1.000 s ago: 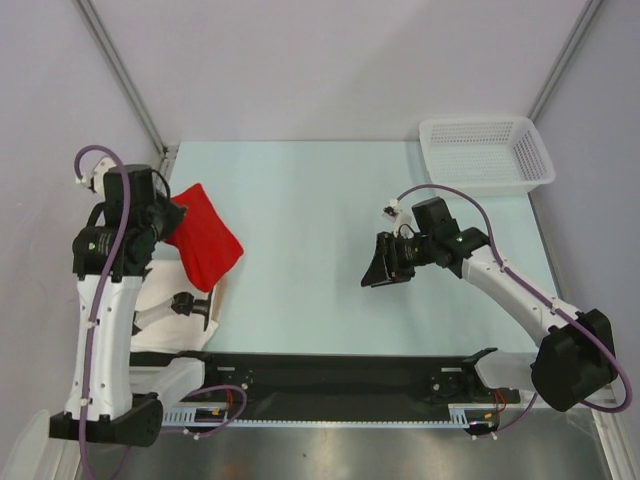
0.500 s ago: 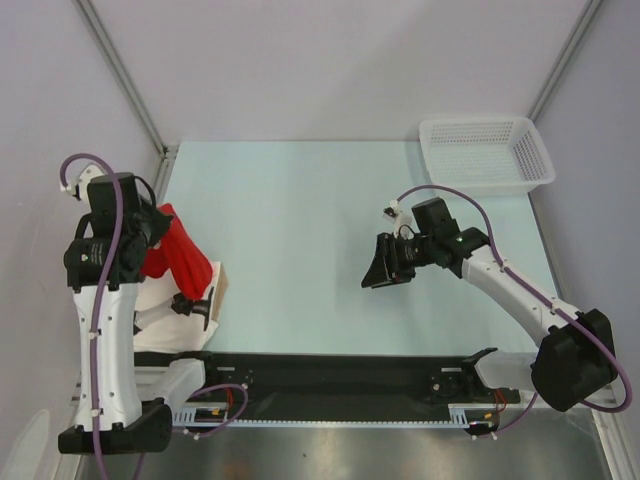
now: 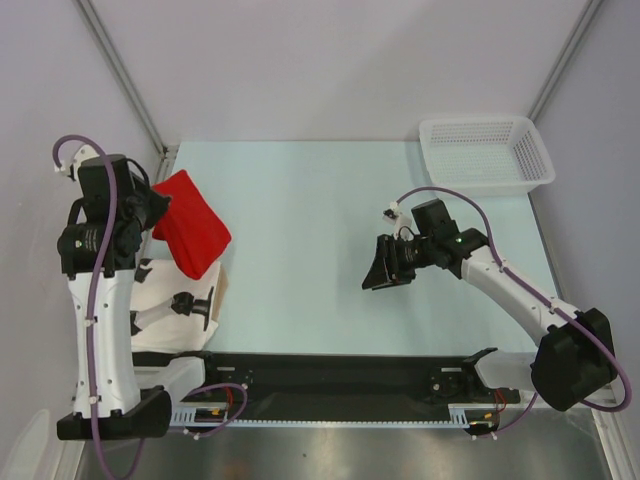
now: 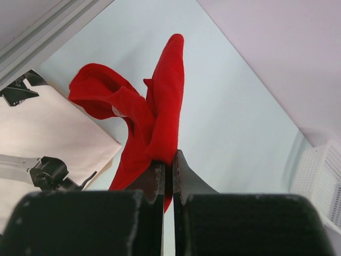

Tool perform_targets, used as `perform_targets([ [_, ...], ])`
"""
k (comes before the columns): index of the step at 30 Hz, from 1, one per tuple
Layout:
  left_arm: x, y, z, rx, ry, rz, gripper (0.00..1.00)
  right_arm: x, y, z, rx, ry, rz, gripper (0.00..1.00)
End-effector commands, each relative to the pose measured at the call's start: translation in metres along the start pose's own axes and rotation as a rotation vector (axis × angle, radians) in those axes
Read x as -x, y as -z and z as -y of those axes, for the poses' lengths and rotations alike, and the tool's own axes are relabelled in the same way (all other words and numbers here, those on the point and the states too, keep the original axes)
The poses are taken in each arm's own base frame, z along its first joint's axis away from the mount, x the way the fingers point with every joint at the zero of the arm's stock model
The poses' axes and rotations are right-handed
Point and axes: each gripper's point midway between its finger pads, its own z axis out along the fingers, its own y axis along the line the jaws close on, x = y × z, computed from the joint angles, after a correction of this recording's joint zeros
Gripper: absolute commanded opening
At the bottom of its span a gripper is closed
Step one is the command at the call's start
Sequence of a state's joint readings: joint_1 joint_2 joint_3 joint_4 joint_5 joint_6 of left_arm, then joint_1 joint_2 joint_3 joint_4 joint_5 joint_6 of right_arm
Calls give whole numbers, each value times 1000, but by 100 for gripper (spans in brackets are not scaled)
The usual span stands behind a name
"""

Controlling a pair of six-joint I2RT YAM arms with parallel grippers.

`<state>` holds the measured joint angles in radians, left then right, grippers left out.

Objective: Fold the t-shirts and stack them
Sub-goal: Neatly place the folded tshirt to the corner

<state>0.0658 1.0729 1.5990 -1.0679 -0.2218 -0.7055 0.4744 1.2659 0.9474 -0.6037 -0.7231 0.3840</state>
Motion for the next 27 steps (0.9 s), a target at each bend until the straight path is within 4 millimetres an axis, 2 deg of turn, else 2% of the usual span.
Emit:
perform_targets([
  [1, 7, 4, 6, -46, 6, 37, 0, 0, 0, -4, 21, 20, 0, 45],
  [2, -2, -1, 0, -33, 4, 17, 0, 0, -1, -4, 22, 22, 0, 45],
  [5, -11, -2, -11, -9, -3, 15, 0, -1, -1, -3, 19, 20, -3, 45],
  [6, -18, -10, -23, 33, -20, 12, 0, -1, -2, -2, 17, 18, -5, 45],
  [8, -21, -13, -34, 52, -35, 24, 0, -2, -2, -1, 15, 16, -7, 45],
  [9, -30, -21, -41, 68, -47, 5, 0, -2, -2, -2, 18, 20, -9, 45],
  [14, -24, -22, -49, 74, -83, 56, 0, -5, -3, 1, 15, 15, -19, 45],
  [21, 5, -11, -41, 83, -108, 123, 0, -7, -5, 2, 23, 7, -29, 45],
  [27, 7, -3, -41, 88, -87, 125, 0, -7, -7, 3, 24, 9, -33, 45],
])
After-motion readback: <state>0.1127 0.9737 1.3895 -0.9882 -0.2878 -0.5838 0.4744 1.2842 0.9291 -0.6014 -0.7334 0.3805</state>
